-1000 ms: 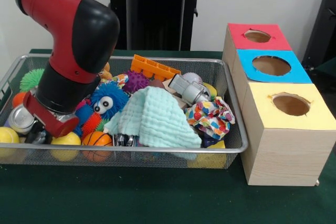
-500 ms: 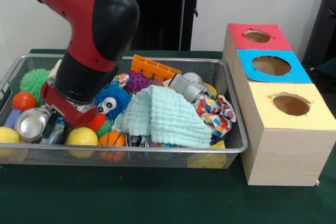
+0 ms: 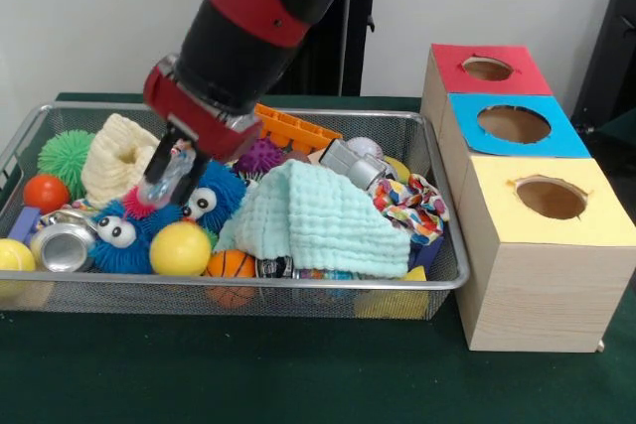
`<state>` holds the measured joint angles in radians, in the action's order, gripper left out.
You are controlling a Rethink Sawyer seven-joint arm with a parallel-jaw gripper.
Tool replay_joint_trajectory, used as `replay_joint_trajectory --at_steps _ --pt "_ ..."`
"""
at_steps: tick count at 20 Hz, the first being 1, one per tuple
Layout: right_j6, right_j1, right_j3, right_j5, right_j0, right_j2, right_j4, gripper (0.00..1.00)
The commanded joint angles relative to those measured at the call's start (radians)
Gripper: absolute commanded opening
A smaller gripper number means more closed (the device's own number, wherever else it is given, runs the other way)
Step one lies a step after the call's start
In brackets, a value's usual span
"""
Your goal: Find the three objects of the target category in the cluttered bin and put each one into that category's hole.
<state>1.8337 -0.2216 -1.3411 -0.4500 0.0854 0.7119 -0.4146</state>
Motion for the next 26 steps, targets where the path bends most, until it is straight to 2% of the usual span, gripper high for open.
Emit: replay_joint_trajectory --at_steps 1,5,9,15,20,23,26 --pt "0.196 -0.122 -0.024 -0.291 0.059 0.071 0.041 0.00" --pt "0.201 -0.168 -0.031 -0.366 0.084 0.100 0.040 0.00" --pt "0.213 -0.216 -0.069 -0.372 0.099 0.092 0.020 0.00" --pt "0.213 -0.295 -0.234 -0.213 0.056 -0.057 -0.071 0.00" --pt "0.159 -0.362 -0.391 -0.041 0.025 -0.196 -0.134 0.00" --pt "0.106 -0.405 -0.485 0.067 -0.019 -0.305 -0.161 0.00" --pt "0.071 -0.441 -0.554 0.119 -0.062 -0.388 -0.162 0.00"
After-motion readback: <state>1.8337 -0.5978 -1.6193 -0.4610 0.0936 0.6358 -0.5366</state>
